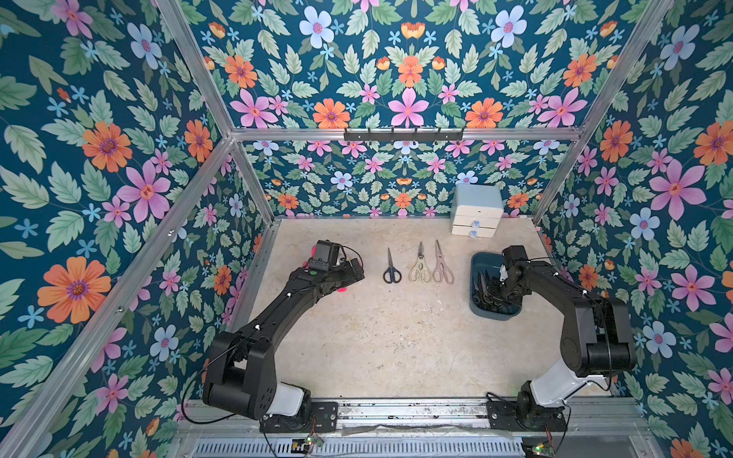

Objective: Take the scissors out of the storage box
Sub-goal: Pick up the scissors from the storage box, then move the distractor to the center of the board.

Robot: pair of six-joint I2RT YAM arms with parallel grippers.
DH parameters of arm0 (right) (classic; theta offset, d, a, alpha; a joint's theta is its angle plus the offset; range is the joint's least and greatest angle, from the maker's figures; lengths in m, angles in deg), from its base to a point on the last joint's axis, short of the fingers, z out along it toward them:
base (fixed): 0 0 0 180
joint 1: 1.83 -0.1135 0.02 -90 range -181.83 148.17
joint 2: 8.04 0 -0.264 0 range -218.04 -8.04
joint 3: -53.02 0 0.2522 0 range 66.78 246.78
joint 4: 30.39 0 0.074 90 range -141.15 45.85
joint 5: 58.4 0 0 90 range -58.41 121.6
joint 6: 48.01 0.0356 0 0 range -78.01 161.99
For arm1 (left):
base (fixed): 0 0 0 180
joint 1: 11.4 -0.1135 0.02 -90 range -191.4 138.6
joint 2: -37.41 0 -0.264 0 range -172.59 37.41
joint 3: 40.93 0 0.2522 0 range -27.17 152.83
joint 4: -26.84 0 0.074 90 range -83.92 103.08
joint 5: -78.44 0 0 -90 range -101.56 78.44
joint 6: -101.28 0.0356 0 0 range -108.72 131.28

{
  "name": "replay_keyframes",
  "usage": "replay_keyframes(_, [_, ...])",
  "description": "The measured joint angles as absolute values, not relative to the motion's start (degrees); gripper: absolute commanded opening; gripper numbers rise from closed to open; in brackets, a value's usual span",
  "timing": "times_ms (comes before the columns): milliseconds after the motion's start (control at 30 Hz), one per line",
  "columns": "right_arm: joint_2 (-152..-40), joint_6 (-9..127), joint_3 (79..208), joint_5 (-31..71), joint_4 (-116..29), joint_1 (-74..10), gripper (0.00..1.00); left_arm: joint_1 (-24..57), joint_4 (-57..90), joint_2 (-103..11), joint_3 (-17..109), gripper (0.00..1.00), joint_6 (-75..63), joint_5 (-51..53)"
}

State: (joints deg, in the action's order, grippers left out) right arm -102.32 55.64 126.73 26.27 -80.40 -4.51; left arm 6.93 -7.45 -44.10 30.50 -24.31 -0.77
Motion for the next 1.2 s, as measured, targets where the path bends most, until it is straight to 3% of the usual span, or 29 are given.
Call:
replay_keyframes(267, [-99.9, 55.4, 128.2, 26.3, -82.8, -4.5, 0.00, 6.9, -7.2, -44.6, 30.6, 0.99, -24.5, -0.8])
replay_keyframes(800, [-86.4, 62.3, 124.7, 21.6, -82.0, -5.2, 0.00, 6.9, -6.6, -46.1, 30.7, 0.98, -24.4, 0.4])
replay_keyframes(1000, [-81.2, 71.7, 122.0, 20.8, -74.1, -14.8, 0.00, 7.0, -3.6, -46.4, 29.0, 0.96, -23.4, 5.3])
replay_keyframes(1200, [-83.9, 78.9, 121.6, 21.9, -65.1, -24.9, 0.00, 7.1, 1.2, -49.8, 27.8, 0.98, -22.6, 10.9])
